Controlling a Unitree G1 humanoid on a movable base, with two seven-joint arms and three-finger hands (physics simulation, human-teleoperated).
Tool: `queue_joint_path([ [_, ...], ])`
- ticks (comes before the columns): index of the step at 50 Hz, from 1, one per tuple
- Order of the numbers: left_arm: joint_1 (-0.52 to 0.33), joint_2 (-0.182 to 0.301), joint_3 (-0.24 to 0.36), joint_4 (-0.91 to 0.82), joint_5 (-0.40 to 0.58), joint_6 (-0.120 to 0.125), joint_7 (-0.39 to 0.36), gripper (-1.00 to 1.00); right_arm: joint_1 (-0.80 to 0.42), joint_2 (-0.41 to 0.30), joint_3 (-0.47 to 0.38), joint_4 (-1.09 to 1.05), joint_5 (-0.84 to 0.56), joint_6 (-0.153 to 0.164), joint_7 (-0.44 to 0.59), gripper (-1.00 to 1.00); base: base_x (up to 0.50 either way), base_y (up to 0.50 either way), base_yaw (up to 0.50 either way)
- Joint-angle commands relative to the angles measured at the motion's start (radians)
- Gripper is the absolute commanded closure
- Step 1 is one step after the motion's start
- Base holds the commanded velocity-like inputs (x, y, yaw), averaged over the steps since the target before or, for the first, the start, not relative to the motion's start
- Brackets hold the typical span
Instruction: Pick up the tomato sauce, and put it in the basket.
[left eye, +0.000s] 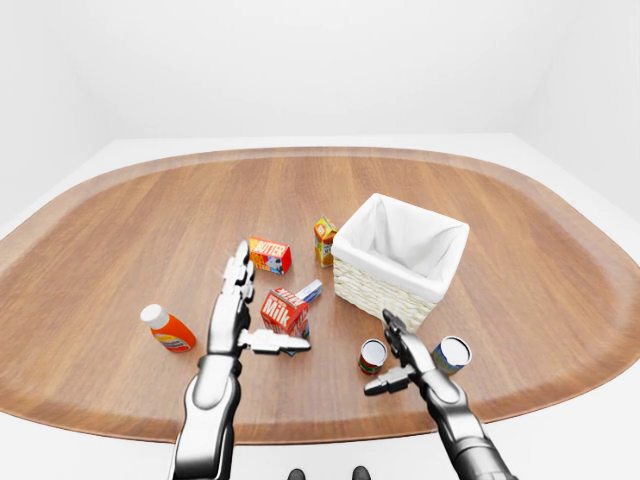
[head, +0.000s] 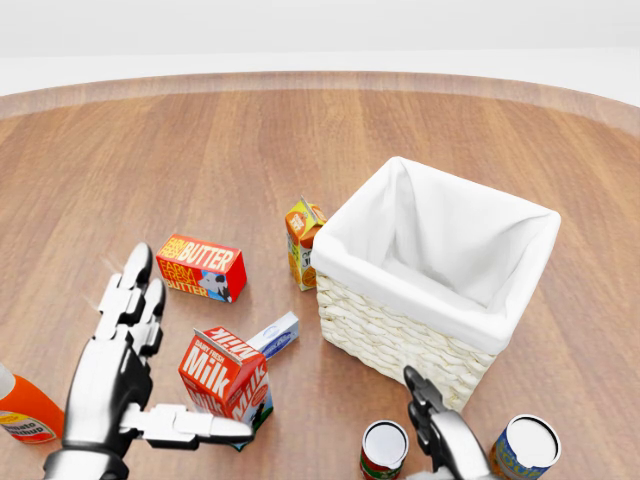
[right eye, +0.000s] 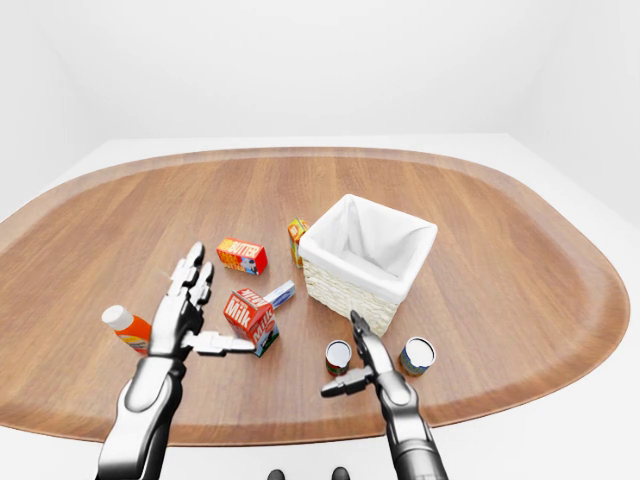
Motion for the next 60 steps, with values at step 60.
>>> queue_joint_path([
  [60, 0.009, -0.001, -0.006, 0.004, 0.005, 0.000, -0.002, -1.00, -0.051, -0.001, 0.011, 0.074, -0.038, 0.000, 0.005, -1.00, 0.00, 0.00, 0.00],
])
